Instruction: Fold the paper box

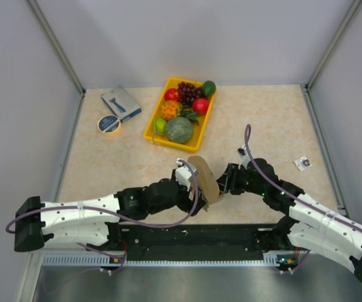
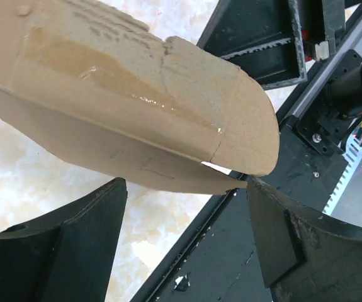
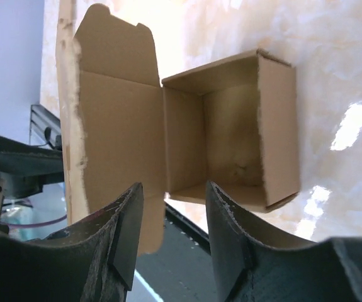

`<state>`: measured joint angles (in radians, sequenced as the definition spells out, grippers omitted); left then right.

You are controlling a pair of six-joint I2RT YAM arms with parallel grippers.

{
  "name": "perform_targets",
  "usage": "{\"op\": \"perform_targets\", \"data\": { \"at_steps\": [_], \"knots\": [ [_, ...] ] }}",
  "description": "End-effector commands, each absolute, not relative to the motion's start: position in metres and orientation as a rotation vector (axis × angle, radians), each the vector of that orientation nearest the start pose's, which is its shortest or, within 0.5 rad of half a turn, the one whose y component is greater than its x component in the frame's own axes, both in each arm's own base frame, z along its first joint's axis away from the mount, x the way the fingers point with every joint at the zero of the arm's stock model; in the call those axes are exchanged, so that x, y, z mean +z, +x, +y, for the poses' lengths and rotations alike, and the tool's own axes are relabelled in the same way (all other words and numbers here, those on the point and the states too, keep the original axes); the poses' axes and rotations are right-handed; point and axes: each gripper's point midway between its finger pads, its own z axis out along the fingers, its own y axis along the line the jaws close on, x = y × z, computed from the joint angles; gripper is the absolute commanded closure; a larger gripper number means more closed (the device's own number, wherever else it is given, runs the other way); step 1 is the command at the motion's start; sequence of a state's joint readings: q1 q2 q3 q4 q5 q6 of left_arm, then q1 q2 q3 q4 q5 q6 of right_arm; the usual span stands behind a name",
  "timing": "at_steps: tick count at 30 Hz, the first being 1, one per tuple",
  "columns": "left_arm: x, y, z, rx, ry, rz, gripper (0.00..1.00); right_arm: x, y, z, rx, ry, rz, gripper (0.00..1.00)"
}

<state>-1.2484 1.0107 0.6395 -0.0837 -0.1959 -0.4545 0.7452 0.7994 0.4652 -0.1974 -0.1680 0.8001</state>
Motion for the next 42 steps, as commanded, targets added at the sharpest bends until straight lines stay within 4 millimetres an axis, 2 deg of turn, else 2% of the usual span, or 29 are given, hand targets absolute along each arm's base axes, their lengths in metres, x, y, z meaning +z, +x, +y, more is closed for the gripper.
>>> {"op": "perform_targets", "data": {
  "at_steps": [1,4,6,7,8,9,11,15,20,23,25,29,30,31,32,34,35,39,42],
  "knots": [
    [0.178,0.132,-0.317,-0.749,0.674,1.924,0.19,0.170,0.169,0.258,1.222,0.047,2.223,0.56],
    [0.177,0.129,-0.313,-0.690,0.669,1.925,0.20,0.179,0.169,0.270,1.284,0.080,2.225,0.57],
    [0.182,0.130,-0.308,-0.668,0.635,1.924,0.21,0.179,0.169,0.276,1.292,0.076,2.241,0.57],
    [0.186,0.132,-0.307,-0.667,0.612,1.920,0.21,0.187,0.170,0.280,1.298,0.072,2.232,0.58],
    [0.190,0.130,-0.304,-0.678,0.594,1.935,0.21,0.188,0.169,0.282,1.299,0.067,2.236,0.58],
    [0.208,0.132,-0.304,-0.700,0.537,1.935,0.21,0.188,0.169,0.283,1.296,0.069,2.241,0.58],
    [0.225,0.129,-0.303,-0.760,0.465,1.952,0.20,0.193,0.172,0.283,1.286,0.082,2.227,0.58],
    [0.240,0.121,-0.307,-0.837,0.425,1.999,0.14,0.197,0.176,0.281,1.273,0.107,2.209,0.58],
    [0.252,0.119,-0.315,-0.781,0.471,2.063,0.13,0.200,0.176,0.284,1.298,0.116,2.208,0.58],
    [0.254,0.134,-0.312,-0.714,0.363,2.110,0.16,0.204,0.175,0.285,1.316,0.116,2.195,0.58],
    [0.252,0.146,-0.302,-0.674,0.270,2.169,0.20,0.205,0.173,0.287,1.335,0.106,2.189,0.58],
    [0.260,0.165,-0.291,-0.654,0.123,2.240,0.20,0.210,0.172,0.288,1.365,0.094,2.159,0.58],
    [0.259,0.170,-0.287,-0.632,0.098,2.265,0.21,0.210,0.171,0.288,1.370,0.089,2.158,0.58],
    [0.253,0.177,-0.272,-0.565,0.039,2.317,0.21,0.210,0.171,0.289,1.374,0.084,2.158,0.58],
    [0.258,0.183,-0.272,-0.548,0.011,2.331,0.21,0.210,0.171,0.289,1.373,0.083,2.159,0.58],
    [0.254,0.188,-0.268,-0.520,-0.014,2.385,0.19,0.209,0.171,0.291,1.373,0.076,2.161,0.58],
    [0.256,0.192,-0.272,-0.515,-0.021,2.402,0.18,0.208,0.170,0.291,1.370,0.069,2.162,0.58],
    [0.245,0.199,-0.272,-0.413,-0.050,2.489,0.14,0.207,0.169,0.292,1.367,0.057,2.161,0.59],
    [0.244,0.206,-0.283,-0.389,-0.025,2.513,0.15,0.209,0.169,0.293,1.363,0.045,2.152,0.59]
  ]
}}
